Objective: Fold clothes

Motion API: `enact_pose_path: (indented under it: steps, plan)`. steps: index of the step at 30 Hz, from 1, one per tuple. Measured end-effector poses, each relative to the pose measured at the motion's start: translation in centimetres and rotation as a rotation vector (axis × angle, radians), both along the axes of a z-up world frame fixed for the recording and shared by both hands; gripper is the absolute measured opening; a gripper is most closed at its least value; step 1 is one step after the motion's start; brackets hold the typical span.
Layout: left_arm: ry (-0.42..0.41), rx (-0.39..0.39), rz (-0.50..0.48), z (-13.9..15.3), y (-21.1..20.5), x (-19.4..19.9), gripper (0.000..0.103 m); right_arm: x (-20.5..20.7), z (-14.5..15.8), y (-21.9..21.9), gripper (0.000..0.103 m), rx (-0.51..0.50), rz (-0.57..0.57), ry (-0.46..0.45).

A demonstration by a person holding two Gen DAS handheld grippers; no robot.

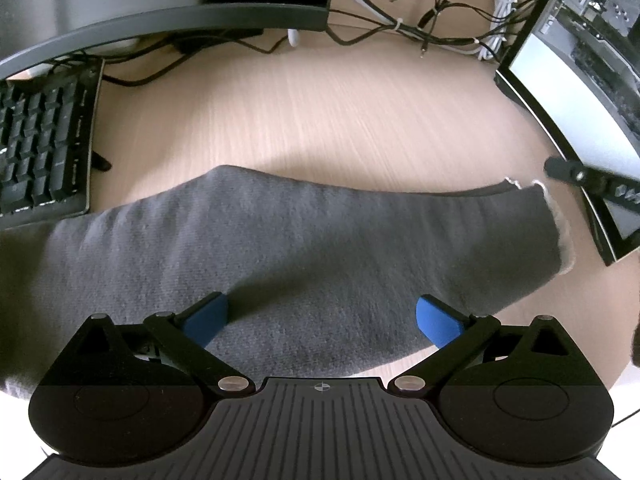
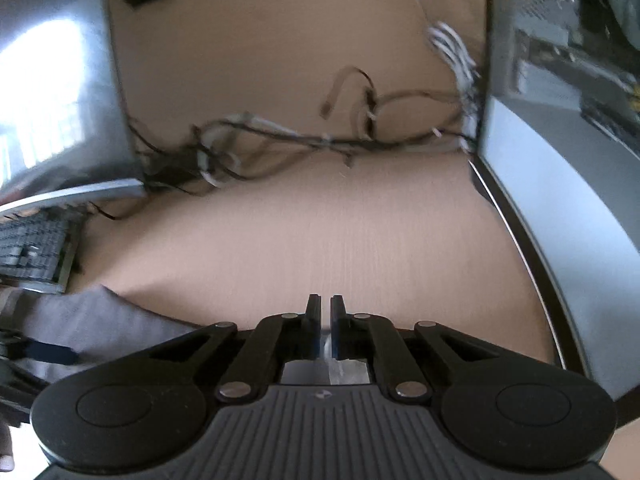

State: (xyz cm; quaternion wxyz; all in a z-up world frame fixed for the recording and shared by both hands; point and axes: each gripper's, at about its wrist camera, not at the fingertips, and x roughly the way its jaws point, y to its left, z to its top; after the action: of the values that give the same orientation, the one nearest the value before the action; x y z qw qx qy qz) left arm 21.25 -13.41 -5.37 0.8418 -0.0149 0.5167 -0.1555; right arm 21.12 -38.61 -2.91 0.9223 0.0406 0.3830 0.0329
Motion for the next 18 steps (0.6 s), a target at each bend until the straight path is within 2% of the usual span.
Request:
enact_pose_path:
  steps: [2, 4, 6, 8, 10, 12, 13, 14, 18]
  plan:
    - [0.0, 0.003, -0.002, 0.0, 0.0, 0.0, 0.103, 0.2, -1.1, -1.0, 0.005, 0.003, -0.062, 0.041]
    - [0.0, 0.007, -0.003, -0.1, -0.1, 0.0, 0.103, -0.4, -1.4, -2.2, 0.008, 0.04, -0.096, 0.042]
    - [-0.001, 0.012, -0.004, -0.1, -0.3, 0.1, 0.103, -1.1, -1.1, -3.1, 0.021, 0.094, -0.091, 0.026]
    - [-0.002, 0.023, -0.004, -0.2, -0.6, 0.1, 0.103, -1.5, -1.0, -2.9, 0.046, 0.101, -0.051, 0.016]
    - [-0.004, 0.036, -0.003, -0.2, -0.9, 0.2, 0.103, -1.5, -1.2, -2.1, 0.049, 0.074, -0.009, 0.014]
    - [-0.004, 0.038, 0.0, -0.2, -0.9, 0.2, 0.103, -1.0, -2.1, -1.3, 0.048, 0.059, 0.013, 0.043]
    - [-0.003, 0.036, 0.005, -0.1, -0.8, 0.2, 0.103, -0.9, -2.4, -0.8, 0.025, 0.051, 0.025, 0.061]
    - [-0.004, 0.033, 0.01, 0.1, -0.7, 0.2, 0.103, -1.0, -2.5, -0.1, 0.008, 0.033, 0.043, 0.064]
    - [-0.037, 0.03, 0.037, 1.1, 0.0, -0.2, 0.103, -1.6, 0.4, 1.6, 0.007, -0.041, 0.129, -0.034]
